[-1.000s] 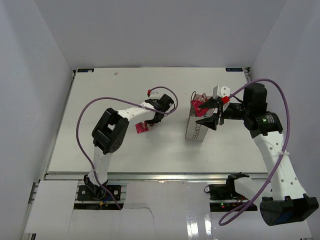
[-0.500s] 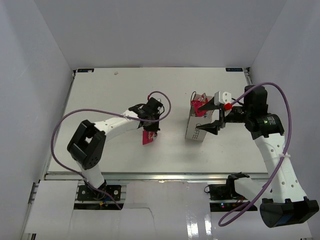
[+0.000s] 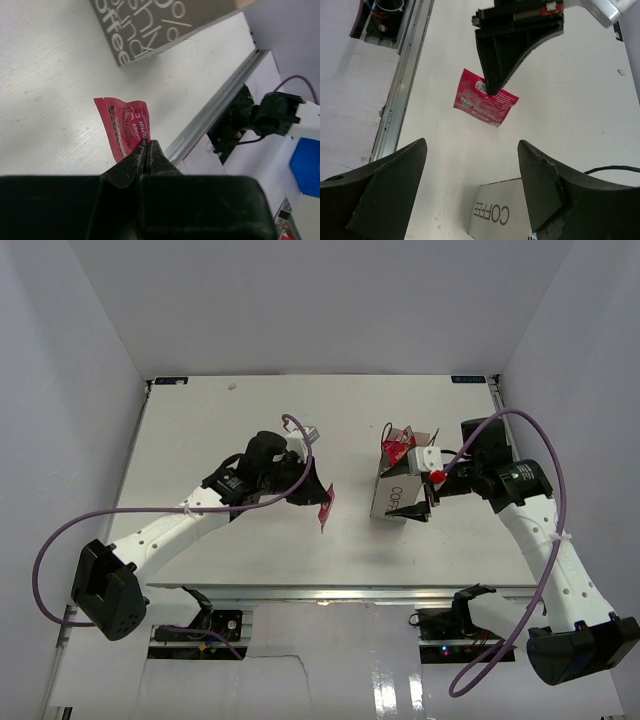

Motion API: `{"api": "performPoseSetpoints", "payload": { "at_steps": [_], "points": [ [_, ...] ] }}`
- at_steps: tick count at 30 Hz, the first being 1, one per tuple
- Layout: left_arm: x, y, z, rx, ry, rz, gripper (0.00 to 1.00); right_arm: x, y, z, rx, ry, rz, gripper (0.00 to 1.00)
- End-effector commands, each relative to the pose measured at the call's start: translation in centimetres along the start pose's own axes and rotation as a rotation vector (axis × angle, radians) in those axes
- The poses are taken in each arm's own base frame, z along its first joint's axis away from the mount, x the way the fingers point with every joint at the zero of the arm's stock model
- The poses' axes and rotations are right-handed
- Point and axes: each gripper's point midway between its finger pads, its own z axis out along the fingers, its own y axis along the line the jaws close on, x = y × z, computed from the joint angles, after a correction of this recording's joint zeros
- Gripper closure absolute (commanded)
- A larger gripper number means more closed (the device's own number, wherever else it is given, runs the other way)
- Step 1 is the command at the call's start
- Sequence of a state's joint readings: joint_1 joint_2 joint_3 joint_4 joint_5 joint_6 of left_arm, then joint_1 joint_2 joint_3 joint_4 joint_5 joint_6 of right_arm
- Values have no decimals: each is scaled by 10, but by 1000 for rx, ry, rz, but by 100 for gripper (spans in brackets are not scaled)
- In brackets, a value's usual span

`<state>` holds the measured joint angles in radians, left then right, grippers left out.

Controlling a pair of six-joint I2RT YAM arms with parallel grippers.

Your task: Place the snacks into the paper bag

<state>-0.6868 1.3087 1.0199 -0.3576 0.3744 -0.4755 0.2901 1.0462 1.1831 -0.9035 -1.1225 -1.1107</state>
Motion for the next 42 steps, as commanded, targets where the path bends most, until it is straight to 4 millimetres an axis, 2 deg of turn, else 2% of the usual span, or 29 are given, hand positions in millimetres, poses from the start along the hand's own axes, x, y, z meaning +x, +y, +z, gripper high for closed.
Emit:
{"api": "performPoseSetpoints", "payload": {
  "at_steps": [1, 3, 4, 6, 8, 10, 11, 12, 13, 15, 17, 19, 23, 24, 31, 33, 37, 42],
  "points": [
    [-22, -44, -27, 174, -73, 65, 100, -17, -18, -5, 51, 5, -69, 21],
    [-40, -63, -39, 226, -122, 90, 100, -22, -28, -9, 87, 16, -76, 21],
    [-47, -72, -47, 248, -144, 99, 100, -31, -39, -12, 121, 14, -108, 21],
    [-61, -87, -57, 288, -178, 115, 100, -38, -58, -26, 215, 34, -70, 22],
    [-83, -107, -70, 332, -226, 134, 100, -56, -86, -49, 344, 44, -110, 22],
    [-103, -130, -84, 396, -270, 165, 100, -72, -102, -64, 436, 32, -86, 22],
    [-110, -136, -83, 418, -278, 161, 100, -76, -116, -78, 511, 44, -103, 22],
    [-114, -144, -87, 450, -278, 172, 100, -79, -121, -84, 552, 40, -75, 22],
    [-127, -154, -90, 472, -297, 187, 100, -79, -131, -96, 628, 64, -69, 21],
    [-141, -167, -96, 514, -327, 205, 100, -78, -143, -108, 712, 78, -55, 21],
    [-158, -181, -98, 562, -358, 236, 100, -67, -151, -119, 783, 108, -36, 21],
    [-165, -190, -95, 604, -353, 244, 100, -62, -151, -125, 813, 113, -15, 21],
    [-183, -199, -74, 644, -342, 270, 100, -58, -149, -128, 838, 106, 12, 21],
    [-183, -192, -55, 635, -319, 262, 100, -59, -149, -131, 849, 105, 8, 21],
    [-200, -180, -11, 618, -303, 280, 100, -59, -148, -143, 909, 118, 15, 20],
    [-200, -179, -4, 626, -287, 280, 100, -57, -146, -143, 912, 117, 21, 20],
    [-189, -166, 17, 611, -235, 250, 100, -54, -145, -143, 918, 116, 34, 20],
    [-176, -151, 33, 571, -195, 224, 100, -53, -145, -141, 910, 105, 45, 19]
  ]
}}
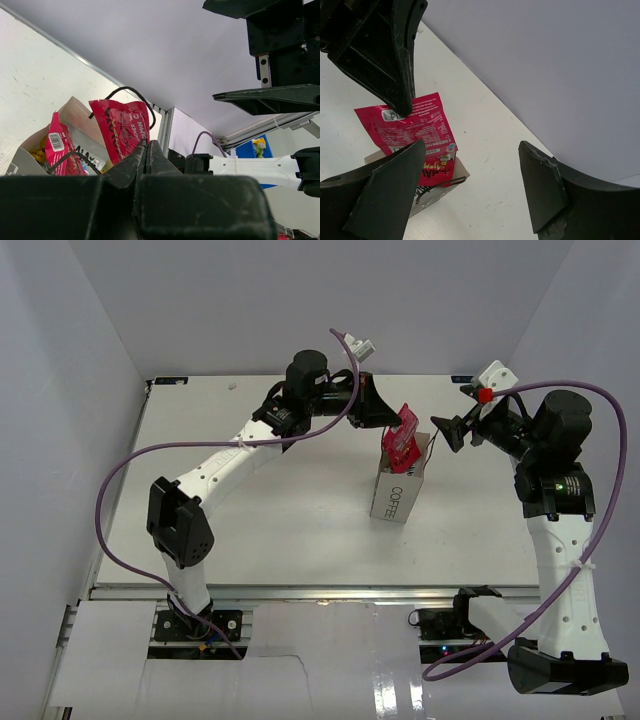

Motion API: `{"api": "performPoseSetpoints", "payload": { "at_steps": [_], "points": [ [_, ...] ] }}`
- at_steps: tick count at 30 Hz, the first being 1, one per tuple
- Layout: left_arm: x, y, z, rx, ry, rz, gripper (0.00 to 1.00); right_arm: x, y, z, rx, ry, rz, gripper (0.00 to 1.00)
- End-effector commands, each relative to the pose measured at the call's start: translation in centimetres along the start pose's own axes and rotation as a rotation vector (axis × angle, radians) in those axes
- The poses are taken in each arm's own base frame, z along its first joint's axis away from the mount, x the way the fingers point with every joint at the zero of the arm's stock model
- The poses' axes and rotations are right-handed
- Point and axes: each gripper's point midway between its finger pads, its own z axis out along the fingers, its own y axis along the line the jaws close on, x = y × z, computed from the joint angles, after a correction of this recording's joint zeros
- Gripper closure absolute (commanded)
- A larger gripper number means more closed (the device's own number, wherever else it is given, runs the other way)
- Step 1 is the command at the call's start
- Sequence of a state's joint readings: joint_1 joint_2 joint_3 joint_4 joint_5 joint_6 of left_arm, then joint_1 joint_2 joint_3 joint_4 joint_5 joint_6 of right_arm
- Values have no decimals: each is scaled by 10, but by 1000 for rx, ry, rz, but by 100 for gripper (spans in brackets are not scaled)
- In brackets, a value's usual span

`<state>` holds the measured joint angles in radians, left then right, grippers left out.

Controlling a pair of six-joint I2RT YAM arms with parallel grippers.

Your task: Place the snacks into the paper bag

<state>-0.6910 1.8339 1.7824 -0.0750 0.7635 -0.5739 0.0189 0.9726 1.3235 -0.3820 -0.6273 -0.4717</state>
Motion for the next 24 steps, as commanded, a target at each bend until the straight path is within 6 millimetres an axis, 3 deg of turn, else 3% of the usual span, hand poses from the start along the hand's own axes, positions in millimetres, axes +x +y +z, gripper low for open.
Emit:
{"api": "performPoseSetpoints", "payload": {
  "at_steps": [1, 14, 20, 24],
  "points": [
    [2, -8, -3, 12, 11, 24, 100, -8, -6, -1, 28, -34, -5, 19],
    [24, 19, 16, -70, 59, -2, 84, -2, 0, 1, 7, -28, 20, 19],
    [32, 21, 21, -90, 76, 4, 65, 2, 2, 2, -3, -24, 28, 19],
    [22, 12, 20, -87, 56, 23, 54, 4, 3, 3, -9, -22, 32, 18]
  ]
}}
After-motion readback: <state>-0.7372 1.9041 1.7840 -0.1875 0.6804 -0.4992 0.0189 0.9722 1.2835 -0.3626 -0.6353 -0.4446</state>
